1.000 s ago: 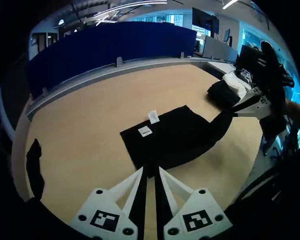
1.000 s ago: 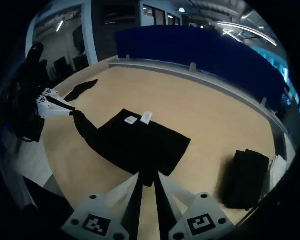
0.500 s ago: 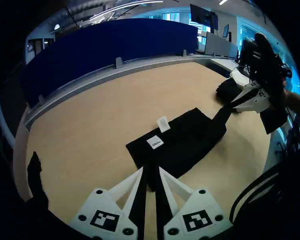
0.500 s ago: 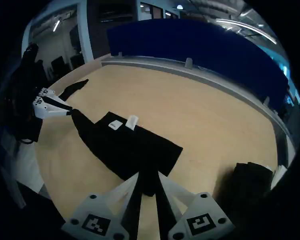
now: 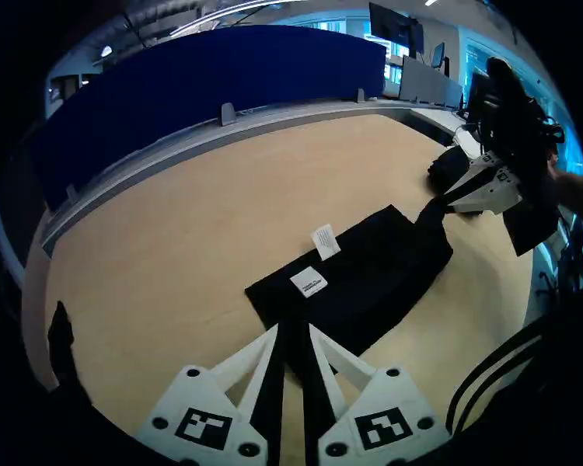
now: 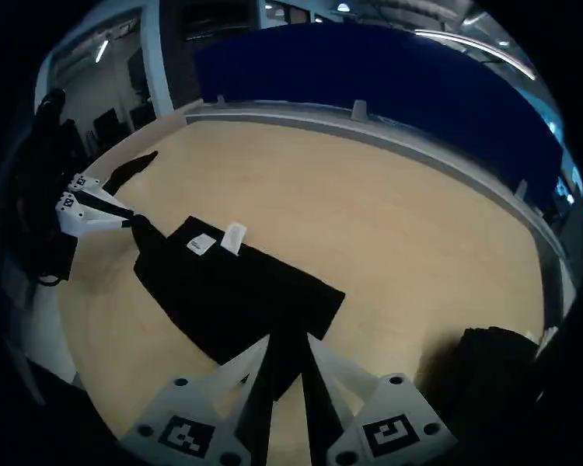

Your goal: Fold towel

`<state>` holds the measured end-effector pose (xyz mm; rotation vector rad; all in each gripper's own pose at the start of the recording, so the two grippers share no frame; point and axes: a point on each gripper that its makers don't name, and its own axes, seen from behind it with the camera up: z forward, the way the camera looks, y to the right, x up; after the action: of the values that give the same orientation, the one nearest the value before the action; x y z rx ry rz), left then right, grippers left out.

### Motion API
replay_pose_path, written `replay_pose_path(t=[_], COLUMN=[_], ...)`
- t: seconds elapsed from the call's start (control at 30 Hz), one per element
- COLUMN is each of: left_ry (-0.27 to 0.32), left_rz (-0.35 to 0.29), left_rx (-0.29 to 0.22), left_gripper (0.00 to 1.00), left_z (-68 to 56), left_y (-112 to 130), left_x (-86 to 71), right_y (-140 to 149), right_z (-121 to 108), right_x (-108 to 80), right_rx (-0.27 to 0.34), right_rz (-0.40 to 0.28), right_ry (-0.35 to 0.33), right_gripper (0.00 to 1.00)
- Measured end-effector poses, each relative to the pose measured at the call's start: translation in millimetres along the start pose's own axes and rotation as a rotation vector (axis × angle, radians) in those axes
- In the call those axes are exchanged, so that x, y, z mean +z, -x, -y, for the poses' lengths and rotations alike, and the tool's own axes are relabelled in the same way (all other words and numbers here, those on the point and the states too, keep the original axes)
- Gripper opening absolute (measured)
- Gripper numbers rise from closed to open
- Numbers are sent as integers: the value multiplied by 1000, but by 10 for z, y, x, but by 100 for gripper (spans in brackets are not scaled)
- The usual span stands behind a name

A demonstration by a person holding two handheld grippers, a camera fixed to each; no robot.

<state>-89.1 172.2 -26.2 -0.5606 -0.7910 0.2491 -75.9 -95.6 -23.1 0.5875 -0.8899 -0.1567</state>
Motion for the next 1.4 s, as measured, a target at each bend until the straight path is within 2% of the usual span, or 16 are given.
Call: replay_pose_path(t=[0.2, 0.43, 0.8, 0.9, 1.13, 1.27, 1.3, 1.33, 1.4], left_ry=[0, -22, -67, -81, -118, -118, -116, -113, -107], left_rz=[5, 14, 7, -1, -6, -8, -9, -10, -12], left_rx=[-1, -3, 0, -2, -12, -11, -11, -15, -21], left_gripper=[13, 13, 14, 21, 39, 66, 73, 80, 94], left_z=[29, 91, 181, 212, 337, 363, 363, 362, 360], left_y=[84, 134, 126, 112, 104, 94, 92, 95, 102], left_x=[198, 429, 589, 615, 608, 552, 536, 527, 511], right_y=[126, 179, 179, 149, 104, 54, 43, 39, 33], right_z=[-15, -104, -189, -214, -235, -239, -240, -237, -232], right_x=[138, 310, 444, 456, 469, 453, 447, 439, 426], right_rx=[9, 33, 28, 29, 35, 40, 41, 43, 48], right_rz=[19, 25, 25, 17, 12, -4, -9, -12, -18], right_ry=[-1, 40, 104, 119, 132, 140, 141, 140, 137], right_gripper=[19, 20, 26, 30, 53, 82, 93, 100, 100])
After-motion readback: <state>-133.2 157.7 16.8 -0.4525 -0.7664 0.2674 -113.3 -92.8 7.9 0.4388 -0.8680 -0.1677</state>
